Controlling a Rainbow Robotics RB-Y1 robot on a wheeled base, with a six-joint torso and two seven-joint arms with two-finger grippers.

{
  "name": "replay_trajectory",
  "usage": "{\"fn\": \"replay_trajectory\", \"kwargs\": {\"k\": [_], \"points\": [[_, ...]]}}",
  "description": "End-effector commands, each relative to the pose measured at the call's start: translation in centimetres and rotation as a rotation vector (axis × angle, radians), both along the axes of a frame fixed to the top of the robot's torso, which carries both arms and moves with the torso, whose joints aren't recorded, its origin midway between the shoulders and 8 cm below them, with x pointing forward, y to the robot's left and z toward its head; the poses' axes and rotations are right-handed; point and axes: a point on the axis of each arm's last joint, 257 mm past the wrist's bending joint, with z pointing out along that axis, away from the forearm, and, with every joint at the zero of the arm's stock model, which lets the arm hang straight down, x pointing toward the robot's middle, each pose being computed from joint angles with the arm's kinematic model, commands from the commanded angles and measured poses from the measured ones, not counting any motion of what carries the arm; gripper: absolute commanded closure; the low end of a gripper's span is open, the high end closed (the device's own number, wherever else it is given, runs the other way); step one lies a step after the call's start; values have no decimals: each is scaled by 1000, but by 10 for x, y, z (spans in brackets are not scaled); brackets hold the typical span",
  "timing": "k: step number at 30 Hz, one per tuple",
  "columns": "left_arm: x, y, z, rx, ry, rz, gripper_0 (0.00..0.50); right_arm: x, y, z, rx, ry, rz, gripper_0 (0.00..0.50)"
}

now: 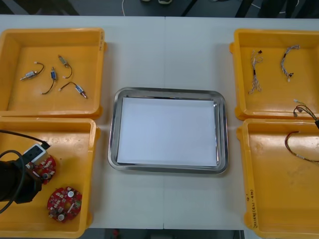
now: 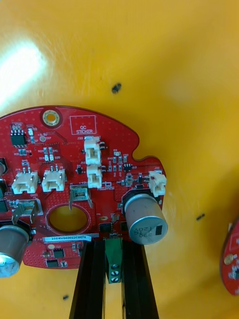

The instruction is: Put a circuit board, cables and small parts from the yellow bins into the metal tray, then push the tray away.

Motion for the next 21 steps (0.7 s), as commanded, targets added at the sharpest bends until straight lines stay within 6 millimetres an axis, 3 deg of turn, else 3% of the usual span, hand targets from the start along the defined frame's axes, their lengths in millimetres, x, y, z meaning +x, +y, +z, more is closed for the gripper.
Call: {"fn": "replay_trajectory", "kwargs": {"k": [1, 21], "points": [[15, 6, 35, 63, -26, -54, 500, 1, -3, 8, -37, -8, 9, 500], [19, 3, 97, 90, -4, 14, 500, 1, -3, 8, -37, -8, 9, 500]]}}
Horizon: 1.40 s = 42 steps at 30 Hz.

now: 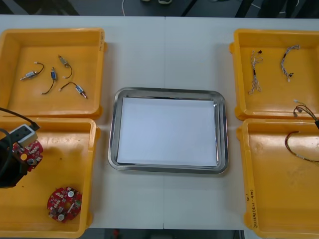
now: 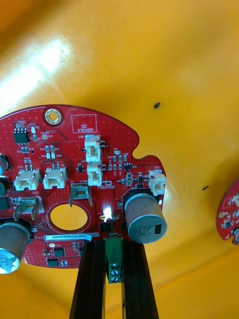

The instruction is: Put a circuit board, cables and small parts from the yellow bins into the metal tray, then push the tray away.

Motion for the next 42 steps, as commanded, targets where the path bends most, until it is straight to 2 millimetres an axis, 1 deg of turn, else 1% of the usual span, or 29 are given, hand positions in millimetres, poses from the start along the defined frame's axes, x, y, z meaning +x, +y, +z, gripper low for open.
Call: {"fn": "replay_trajectory", "kwargs": {"k": [1, 4, 8, 14, 19, 25, 26, 29, 30, 31, 36, 41, 42], "points": [[11, -13, 32, -3, -47, -25, 500, 1, -3, 8, -37, -8, 8, 500], [12, -19, 41, -3, -49, -24, 500, 1, -3, 8, -38, -9, 9, 500], [13, -33, 58, 4, -51, -43, 500, 1, -3, 8, -38, -9, 9, 500], [17, -52, 73, -10, -59, -64, 500, 1, -3, 8, -36, -9, 6, 500], [21, -72, 89, -32, -52, -98, 500, 1, -3, 8, -35, -8, 6, 500], [31, -95, 97, -24, -61, -152, 500, 0, -2, 8, -34, -7, 9, 500], [34, -102, 100, -26, -68, -162, 500, 0, -2, 8, -34, -7, 8, 500], [41, -115, 104, -39, -72, -180, 500, 0, -1, 8, -34, -7, 10, 500], [42, -117, 104, -40, -70, -182, 500, 0, -1, 8, -34, -7, 10, 500], [44, -123, 105, -44, -71, -193, 500, 0, -1, 9, -33, -9, 11, 500], [51, -143, 105, -51, -69, -218, 500, 0, -1, 9, -35, -12, 9, 500], [54, -169, 101, -71, -62, -212, 500, 0, -1, 9, -35, -13, 9, 500], [55, -177, 101, -75, -63, -212, 500, 0, -1, 9, -34, -11, 9, 500]]}}
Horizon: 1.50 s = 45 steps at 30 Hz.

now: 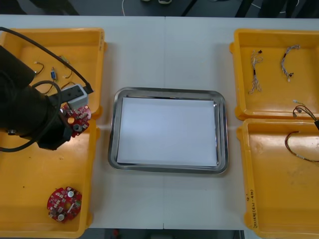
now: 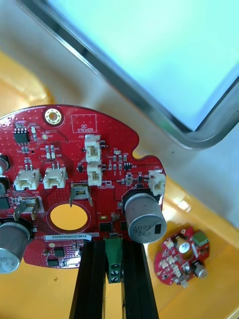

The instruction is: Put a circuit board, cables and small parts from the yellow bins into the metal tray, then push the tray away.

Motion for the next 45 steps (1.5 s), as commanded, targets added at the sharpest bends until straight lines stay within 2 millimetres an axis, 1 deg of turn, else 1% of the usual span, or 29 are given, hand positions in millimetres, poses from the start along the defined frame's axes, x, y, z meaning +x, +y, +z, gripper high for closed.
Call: {"fn": "replay_trajectory", "kwargs": {"k": [1, 4, 8, 10, 11, 12, 15, 16, 17, 20, 21, 22, 23, 24, 28, 30, 33, 34, 35, 38, 39, 41, 45], "points": [[7, -38, 7, -72, -3, 104, 500, 0, -2, 9, -36, -13, 4, 500], [10, -52, 6, -78, -10, 109, 500, 0, -2, 9, -37, -14, 5, 500], [14, -79, 3, -91, 3, 96, 500, 0, -2, 9, -36, -14, 4, 500], [15, -84, 2, -91, 6, 91, 500, 0, -2, 9, -36, -14, 4, 500], [17, -93, -1, -91, 11, 84, 500, 0, -2, 9, -36, -14, 4, 500], [18, -95, -1, -90, 11, 84, 500, 0, -2, 9, -36, -14, 4, 500], [22, -111, -8, -85, 23, 77, 500, 0, -2, 9, -36, -13, 3, 500], [22, -111, -8, -85, 23, 77, 500, 0, -2, 9, -36, -13, 3, 500], [25, -119, -11, -82, 24, 76, 500, 0, -2, 9, -36, -14, 4, 500], [28, -130, -15, -80, 27, 77, 500, 0, -2, 9, -37, -15, 3, 500], [27, -133, -17, -82, 31, 80, 500, 0, -2, 9, -37, -15, 3, 500], [28, -143, -20, -101, 40, 105, 500, 1, -2, 9, -36, -14, 1, 500], [27, -146, -21, -106, 42, 111, 500, 0, -2, 9, -37, -15, 3, 500], [26, -154, -24, -113, 42, 114, 500, 1, -2, 9, -37, -16, 3, 500], [25, -169, -35, -114, 37, 133, 500, 0, -2, 9, -37, -15, 3, 500], [25, -170, -38, -111, 40, 132, 500, 0, -2, 9, -37, -15, 3, 500], [28, -171, -51, -113, 54, 145, 500, 1, -2, 9, -36, -15, 2, 500], [28, -171, -51, -113, 54, 145, 500, 1, -2, 9, -36, -15, 2, 500], [29, -171, -59, -111, 63, 150, 500, 0, -2, 9, -37, -15, 3, 500], [32, -169, -70, -109, 69, 162, 500, 1, -2, 9, -38, -15, 1, 500], [32, -169, -70, -109, 69, 162, 500, 1, -2, 9, -38, -15, 1, 500], [32, -167, -78, -102, 67, 165, 500, 1, -3, 9, -38, -16, 0, 500], [31, -165, -86, -91, 63, 169, 500, 1, -3, 9, -38, -17, 0, 500]]}}
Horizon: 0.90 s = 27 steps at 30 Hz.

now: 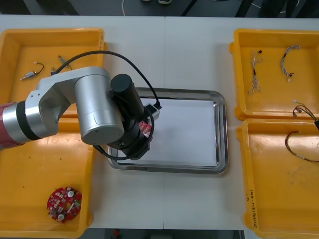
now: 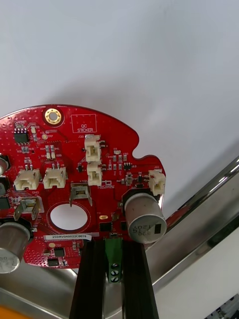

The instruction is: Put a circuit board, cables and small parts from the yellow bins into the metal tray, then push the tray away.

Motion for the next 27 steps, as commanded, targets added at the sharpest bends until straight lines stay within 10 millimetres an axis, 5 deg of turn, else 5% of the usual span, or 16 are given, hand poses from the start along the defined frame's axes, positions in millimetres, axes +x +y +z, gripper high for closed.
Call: {"fn": "replay_trajectory", "kwargs": {"k": [1, 20, 21, 22, 24, 25, 27], "points": [[5, -15, 7, -21, -34, 24, 500, 1, -2, 9, -38, -17, 1, 500], [-1, -16, -9, -26, -30, 37, 495, 0, -1, 9, -39, -18, 5, 500], [-1, -16, -9, -27, -30, 38, 445, 0, -1, 9, -39, -18, 5, 500], [-1, -16, -9, -28, -29, 41, 275, 0, -1, 9, -39, -18, 5, 500], [-2, -14, -9, -26, -28, 45, 56, 0, -1, 10, -40, -20, 6, 500], [-2, -15, -9, -29, -29, 45, 0, 0, -1, 10, -40, -20, 6, 500], [-3, -14, -8, -29, -29, 47, 0, 0, -1, 10, -40, -20, 6, 500]]}}
